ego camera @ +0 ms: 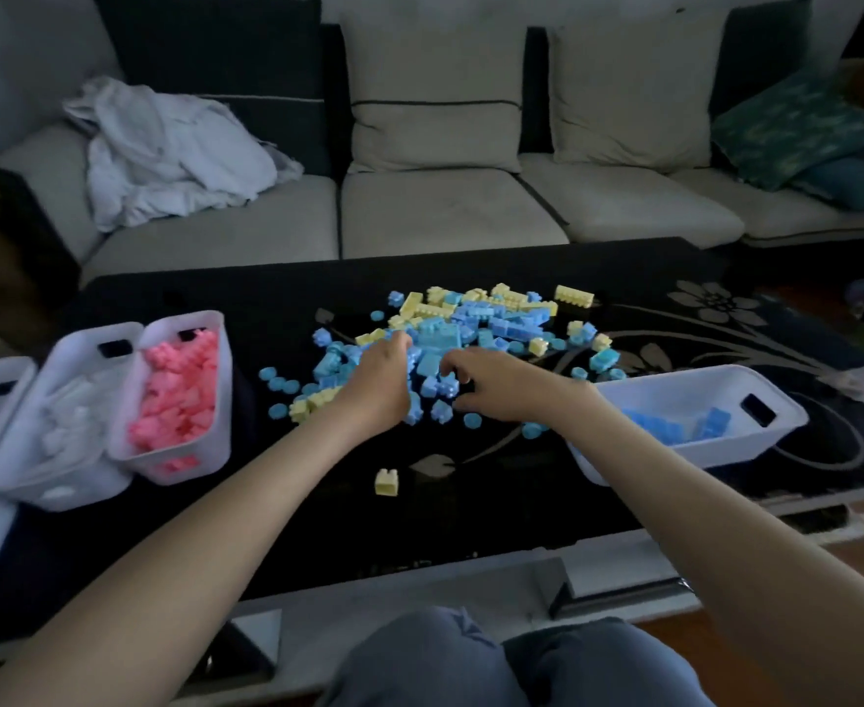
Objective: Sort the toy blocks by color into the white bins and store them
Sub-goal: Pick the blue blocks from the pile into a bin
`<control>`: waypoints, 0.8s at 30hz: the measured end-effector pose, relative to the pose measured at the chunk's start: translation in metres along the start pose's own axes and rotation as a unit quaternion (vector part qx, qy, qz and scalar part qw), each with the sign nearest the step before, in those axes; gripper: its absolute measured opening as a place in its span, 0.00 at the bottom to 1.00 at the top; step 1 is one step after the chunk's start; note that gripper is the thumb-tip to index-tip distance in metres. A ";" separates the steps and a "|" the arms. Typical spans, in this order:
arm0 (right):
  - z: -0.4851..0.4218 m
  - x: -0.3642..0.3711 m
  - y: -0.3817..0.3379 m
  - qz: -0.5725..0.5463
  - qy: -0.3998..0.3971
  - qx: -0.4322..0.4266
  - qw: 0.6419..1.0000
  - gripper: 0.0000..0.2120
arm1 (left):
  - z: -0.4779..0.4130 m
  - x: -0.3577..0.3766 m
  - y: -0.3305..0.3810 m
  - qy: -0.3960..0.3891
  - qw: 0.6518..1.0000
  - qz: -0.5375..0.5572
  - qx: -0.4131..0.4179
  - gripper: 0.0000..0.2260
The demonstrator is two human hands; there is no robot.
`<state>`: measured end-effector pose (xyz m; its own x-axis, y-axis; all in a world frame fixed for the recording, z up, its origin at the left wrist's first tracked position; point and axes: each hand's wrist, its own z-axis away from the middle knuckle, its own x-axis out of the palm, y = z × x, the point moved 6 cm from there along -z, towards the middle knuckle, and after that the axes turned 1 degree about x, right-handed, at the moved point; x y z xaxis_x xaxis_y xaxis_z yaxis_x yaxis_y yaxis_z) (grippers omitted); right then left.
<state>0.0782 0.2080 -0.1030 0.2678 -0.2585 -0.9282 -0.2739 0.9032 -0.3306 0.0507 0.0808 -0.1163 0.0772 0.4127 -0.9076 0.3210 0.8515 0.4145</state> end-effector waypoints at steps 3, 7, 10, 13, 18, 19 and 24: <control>-0.014 0.026 -0.016 0.058 -0.003 0.009 0.998 0.26 | 0.014 -0.010 -0.034 0.019 0.996 -0.091 0.013 0.17; -0.026 0.044 -0.023 0.115 0.021 0.036 0.992 0.28 | 0.034 -0.015 -0.043 0.071 0.987 -0.111 0.093 0.16; -0.028 0.052 -0.025 0.059 0.031 0.023 0.998 0.24 | 0.040 -0.007 -0.034 0.062 0.982 -0.105 0.145 0.16; -0.028 0.058 -0.030 0.015 0.076 0.006 0.997 0.21 | 0.035 0.004 -0.034 0.021 0.988 -0.089 0.125 0.14; -0.027 0.062 -0.036 -0.023 0.127 -0.026 0.991 0.09 | 0.032 0.003 -0.043 0.024 0.996 0.008 0.084 0.13; -0.027 0.061 -0.035 -0.049 0.124 -0.028 0.991 0.08 | 0.034 0.003 -0.047 0.032 0.996 0.012 0.080 0.12; -0.020 0.035 -0.026 -0.237 0.203 -0.016 0.950 0.08 | 0.040 -0.004 -0.060 0.109 0.990 0.029 0.082 0.14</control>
<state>0.0767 0.1683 -0.1305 -0.0082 -0.7505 -0.6608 -0.2419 0.6427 -0.7269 0.0686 0.0152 -0.1402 -0.0997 0.5344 -0.8393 0.4720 0.7680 0.4329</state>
